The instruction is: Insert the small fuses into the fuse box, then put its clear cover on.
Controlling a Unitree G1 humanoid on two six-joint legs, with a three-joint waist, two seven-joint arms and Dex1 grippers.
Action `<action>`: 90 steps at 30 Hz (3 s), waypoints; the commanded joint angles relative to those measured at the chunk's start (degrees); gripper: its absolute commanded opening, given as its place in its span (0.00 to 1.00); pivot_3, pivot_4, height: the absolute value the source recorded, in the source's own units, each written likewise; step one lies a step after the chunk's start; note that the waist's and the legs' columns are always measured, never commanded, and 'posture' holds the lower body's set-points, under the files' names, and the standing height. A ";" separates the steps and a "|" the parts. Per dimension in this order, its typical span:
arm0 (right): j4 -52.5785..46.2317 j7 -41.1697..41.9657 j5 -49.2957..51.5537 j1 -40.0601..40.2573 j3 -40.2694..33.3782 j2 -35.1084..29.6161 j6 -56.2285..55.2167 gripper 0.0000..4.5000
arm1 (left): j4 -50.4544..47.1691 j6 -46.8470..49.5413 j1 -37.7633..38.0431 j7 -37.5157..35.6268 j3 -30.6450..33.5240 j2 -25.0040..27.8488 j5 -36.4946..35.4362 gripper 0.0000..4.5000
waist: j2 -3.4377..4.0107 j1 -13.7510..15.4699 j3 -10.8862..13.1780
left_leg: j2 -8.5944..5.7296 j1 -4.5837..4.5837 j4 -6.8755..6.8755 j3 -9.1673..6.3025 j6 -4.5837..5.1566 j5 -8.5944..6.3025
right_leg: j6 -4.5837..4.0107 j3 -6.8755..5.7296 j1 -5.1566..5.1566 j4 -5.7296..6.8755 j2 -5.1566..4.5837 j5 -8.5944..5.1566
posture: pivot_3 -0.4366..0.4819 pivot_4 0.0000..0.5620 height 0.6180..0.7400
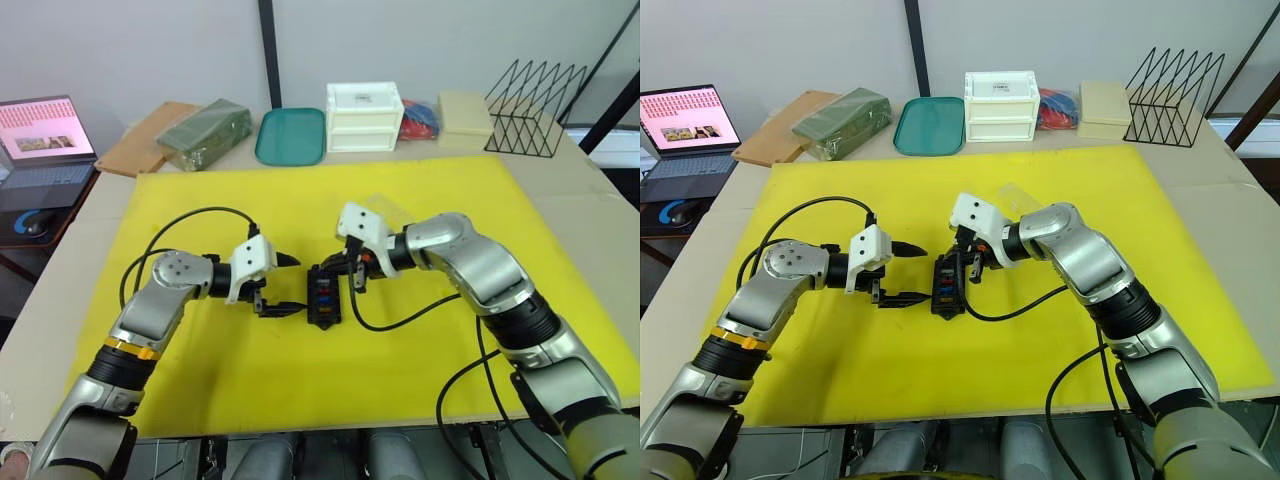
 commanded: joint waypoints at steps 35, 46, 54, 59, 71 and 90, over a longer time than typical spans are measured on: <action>1.52 1.79 -1.02 -1.20 -1.00 0.00 -2.45 0.01 | -2.17 -0.04 -0.38 -0.08 1.75 1.01 -1.02 1.00 | -0.02 0.15 -0.04 | 0.00 0.06 0.01 -0.01 0.00 0.00 | 0.00 0.00 0.08 -0.01 0.00 0.00 | 0.48 0.27 1.00; -5.18 3.47 1.53 -0.67 -7.94 -6.57 -3.36 0.01 | -8.06 8.01 1.35 -3.37 7.17 7.29 -7.90 1.00 | -0.02 0.06 -0.03 | 0.00 0.03 -0.01 -0.01 0.00 0.00 | 0.00 0.00 0.05 -0.02 0.00 0.00 | 0.48 0.27 1.00; -15.92 11.78 6.80 10.40 -16.14 -22.83 -4.44 0.28 | -13.43 15.48 9.99 -8.59 13.06 19.73 -12.90 1.00 | 0.00 0.22 -0.01 | 0.01 0.02 -0.10 -0.01 0.01 0.00 | 0.00 0.00 0.04 -0.08 0.00 0.00 | 0.48 0.27 1.00; -17.71 15.28 9.80 18.43 -23.26 -31.45 -5.67 0.68 | -12.82 16.43 12.82 -12.11 16.90 25.43 -15.19 1.00 | 0.00 0.49 0.01 | 0.02 0.07 -0.08 0.00 0.01 -0.01 | 0.00 -0.01 0.12 -0.10 0.00 0.00 | 0.48 0.27 1.00; -19.97 11.16 9.80 25.89 -26.94 -33.27 -7.67 0.99 | -6.94 14.03 13.33 -15.71 15.96 27.03 -14.35 1.00 | 0.04 0.37 0.03 | 0.06 0.07 -0.12 0.04 0.02 -0.02 | -0.01 -0.01 0.12 -0.15 0.00 -0.01 | 0.48 0.27 1.00; -26.99 4.56 13.60 13.17 -16.36 -24.47 -2.12 1.00 | 3.30 67.13 -2.70 -2.07 10.42 10.88 -32.68 0.63 | -0.03 0.24 0.07 | 0.04 0.05 -0.03 0.01 0.02 -0.01 | 0.00 -0.01 0.09 -0.06 0.02 -0.01 | 0.48 0.27 1.00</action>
